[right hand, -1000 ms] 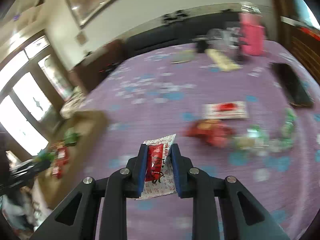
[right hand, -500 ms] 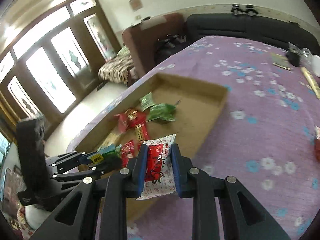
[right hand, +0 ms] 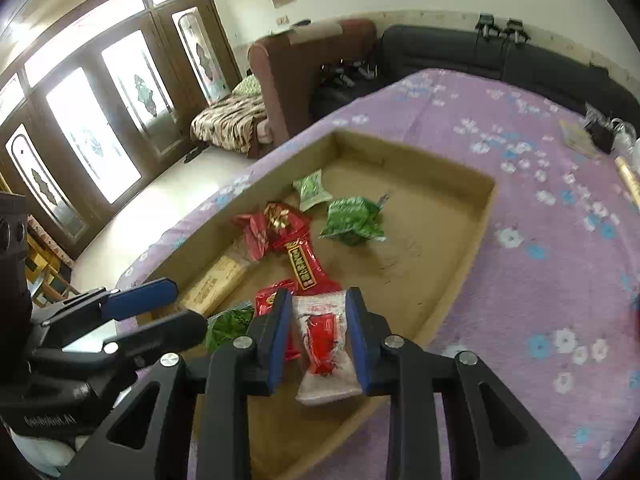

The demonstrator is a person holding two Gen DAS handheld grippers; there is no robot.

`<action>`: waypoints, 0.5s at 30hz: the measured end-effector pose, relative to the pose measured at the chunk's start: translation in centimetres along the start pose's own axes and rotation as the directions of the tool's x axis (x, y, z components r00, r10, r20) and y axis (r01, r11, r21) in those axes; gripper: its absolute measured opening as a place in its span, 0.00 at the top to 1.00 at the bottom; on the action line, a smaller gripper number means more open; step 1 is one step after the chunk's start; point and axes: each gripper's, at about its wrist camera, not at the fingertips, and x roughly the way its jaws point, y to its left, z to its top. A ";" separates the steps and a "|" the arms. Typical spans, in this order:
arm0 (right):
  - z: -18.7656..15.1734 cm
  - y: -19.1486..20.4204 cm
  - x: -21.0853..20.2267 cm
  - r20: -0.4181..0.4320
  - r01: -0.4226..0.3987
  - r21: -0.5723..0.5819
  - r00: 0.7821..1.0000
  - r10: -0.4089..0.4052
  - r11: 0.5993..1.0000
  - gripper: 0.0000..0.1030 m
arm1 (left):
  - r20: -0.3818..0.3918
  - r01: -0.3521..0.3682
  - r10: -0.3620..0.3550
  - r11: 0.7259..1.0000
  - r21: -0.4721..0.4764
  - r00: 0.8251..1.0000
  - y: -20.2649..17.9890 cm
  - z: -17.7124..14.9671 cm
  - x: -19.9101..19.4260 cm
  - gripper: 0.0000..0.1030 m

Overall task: Organize snacks
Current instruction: 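Carry both packets over the box and lower them inside, then grasp a red foil candy with the left tool while the right tool grasps a clear green-zipper bag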

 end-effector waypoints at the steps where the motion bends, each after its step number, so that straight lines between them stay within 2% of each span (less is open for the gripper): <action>1: 0.0 -0.4 -0.7 0.013 0.008 -0.002 1.000 -0.008 1.000 0.68 | 0.006 0.008 -0.008 1.000 -0.001 1.000 -0.3 0.1 -0.2 0.35; 4: -0.3 -2.5 -2.8 0.047 0.039 0.022 0.998 -0.040 0.999 0.67 | 0.016 0.033 -0.033 0.999 0.007 0.999 -1.3 0.3 -0.6 0.34; 9: -1.8 -10.3 -7.1 0.073 0.155 0.135 0.983 -0.166 0.979 0.67 | 0.008 0.078 -0.079 0.995 0.055 0.997 -3.8 0.3 -0.4 0.31; 12: -2.9 -17.6 -10.1 0.061 0.259 0.266 0.957 -0.284 0.929 0.67 | -0.008 0.109 -0.109 0.990 0.087 0.994 -5.4 0.1 0.2 0.31; 15: -3.8 -24.2 -12.2 0.035 0.314 0.395 0.934 -0.355 0.863 0.67 | -0.037 0.133 -0.129 0.983 0.124 0.991 -7.3 -0.2 1.2 0.31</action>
